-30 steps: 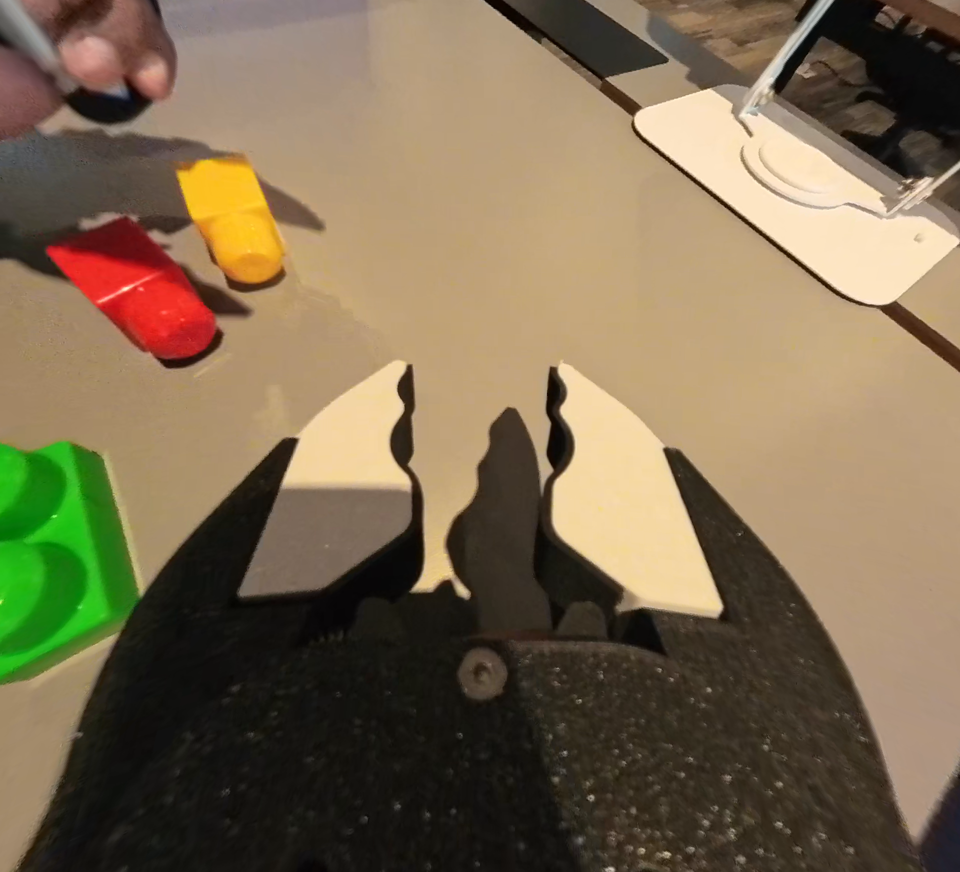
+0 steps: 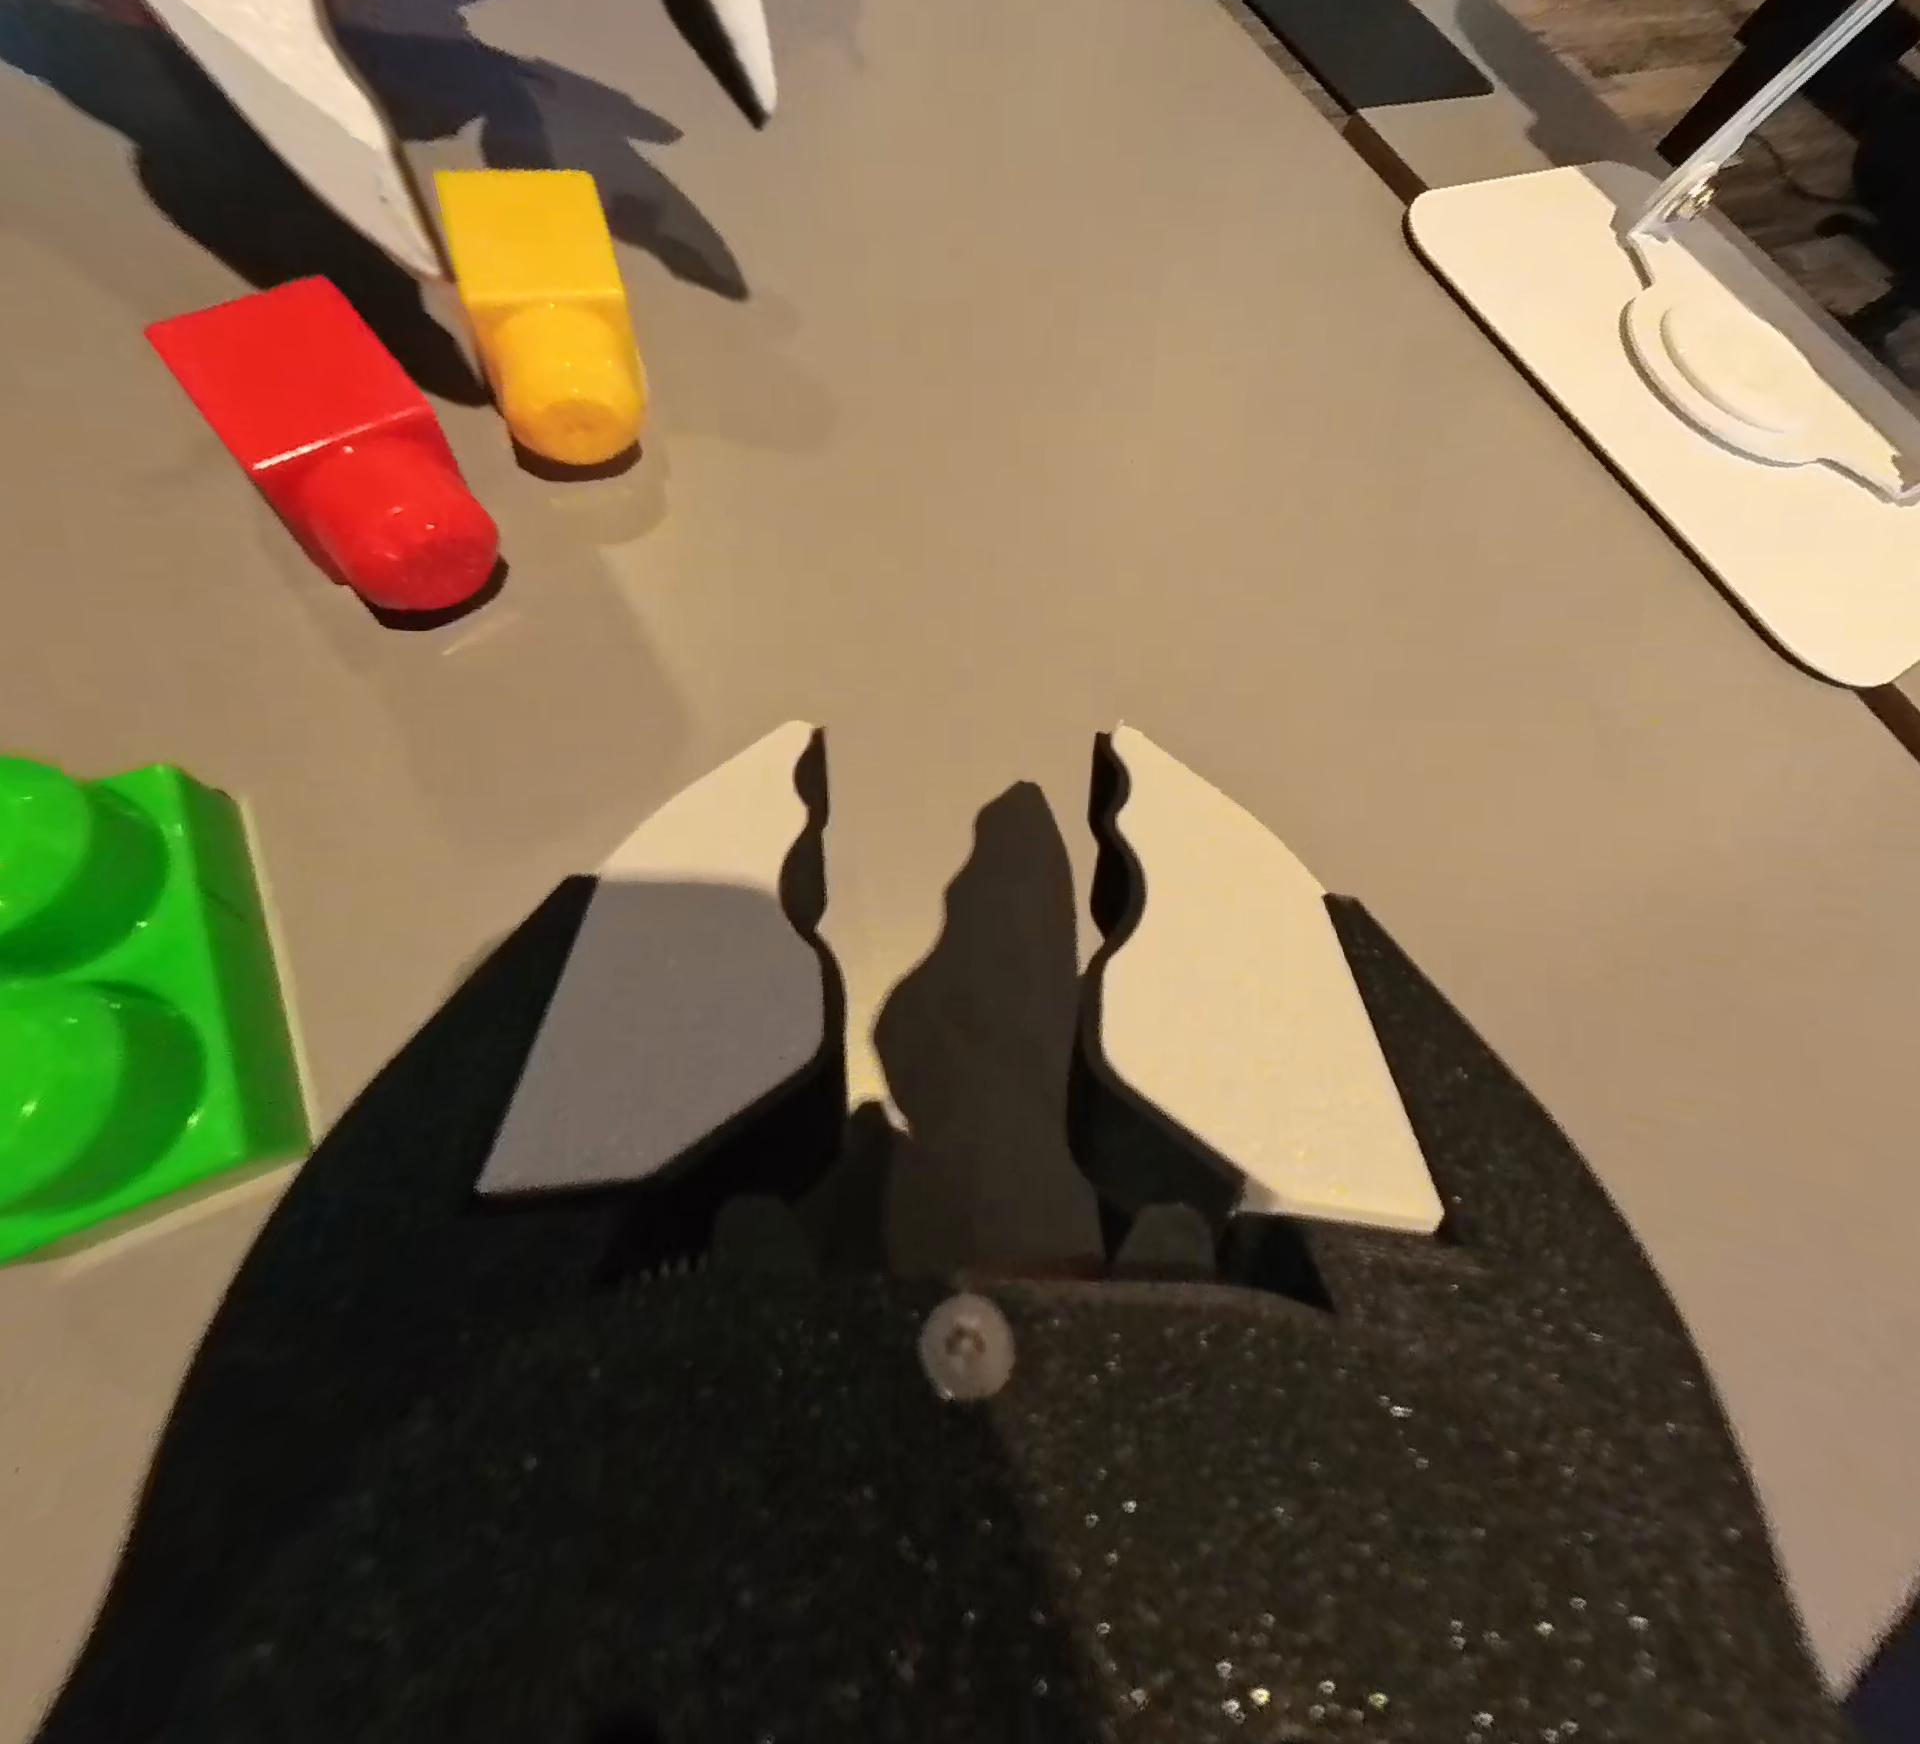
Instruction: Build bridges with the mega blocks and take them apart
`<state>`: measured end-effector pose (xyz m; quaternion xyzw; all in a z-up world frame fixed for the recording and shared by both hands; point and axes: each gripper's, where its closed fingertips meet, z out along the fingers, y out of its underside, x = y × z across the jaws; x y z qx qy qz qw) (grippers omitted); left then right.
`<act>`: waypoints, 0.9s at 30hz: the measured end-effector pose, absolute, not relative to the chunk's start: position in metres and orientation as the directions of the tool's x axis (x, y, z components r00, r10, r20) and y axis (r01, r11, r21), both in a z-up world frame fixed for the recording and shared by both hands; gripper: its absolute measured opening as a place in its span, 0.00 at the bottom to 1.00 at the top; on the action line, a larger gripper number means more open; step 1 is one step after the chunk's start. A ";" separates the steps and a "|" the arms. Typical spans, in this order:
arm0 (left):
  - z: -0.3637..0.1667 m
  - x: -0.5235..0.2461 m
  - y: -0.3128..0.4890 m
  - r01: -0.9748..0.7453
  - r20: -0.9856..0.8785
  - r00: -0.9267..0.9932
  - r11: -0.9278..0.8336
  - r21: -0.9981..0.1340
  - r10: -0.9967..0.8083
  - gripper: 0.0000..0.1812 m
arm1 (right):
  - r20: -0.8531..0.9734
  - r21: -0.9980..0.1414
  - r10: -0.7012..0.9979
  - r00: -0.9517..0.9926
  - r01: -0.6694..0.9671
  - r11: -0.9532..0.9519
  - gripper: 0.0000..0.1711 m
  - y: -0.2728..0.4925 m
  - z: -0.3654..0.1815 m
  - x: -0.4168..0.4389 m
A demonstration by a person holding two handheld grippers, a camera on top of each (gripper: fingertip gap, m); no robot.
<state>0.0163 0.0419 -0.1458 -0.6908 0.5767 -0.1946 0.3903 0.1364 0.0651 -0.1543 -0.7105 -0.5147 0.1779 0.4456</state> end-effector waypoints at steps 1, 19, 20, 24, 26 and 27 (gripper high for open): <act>-0.147 0.017 0.038 -0.648 -0.168 0.243 -0.031 -0.761 -0.955 0.38 | 0.202 -0.817 0.892 0.404 0.572 -0.074 0.28 0.065 -0.154 0.136; -0.124 0.084 0.040 -0.402 -0.055 0.295 -0.072 -0.913 -0.954 0.20 | 0.000 -0.952 0.947 0.320 0.289 -0.097 0.28 0.047 -0.114 0.118; -0.122 0.090 0.036 -0.384 -0.058 0.277 -0.055 -0.922 -0.959 0.20 | -0.047 -0.961 0.953 0.300 0.246 -0.125 0.28 0.045 -0.109 0.116; -0.114 0.105 0.028 -0.318 -0.064 0.259 -0.023 -0.948 -0.964 0.20 | -0.096 -0.973 0.973 0.210 0.184 -0.136 0.23 0.033 -0.100 0.112; -0.112 0.105 0.027 -0.298 -0.055 0.250 -0.022 -0.954 -0.967 0.20 | -0.096 -0.977 0.974 0.204 0.167 -0.131 0.23 0.032 -0.097 0.113; -0.110 0.105 0.026 -0.287 -0.048 0.241 -0.024 -0.958 -0.969 0.20 | -0.099 -0.979 0.977 0.191 0.155 -0.129 0.22 0.030 -0.095 0.112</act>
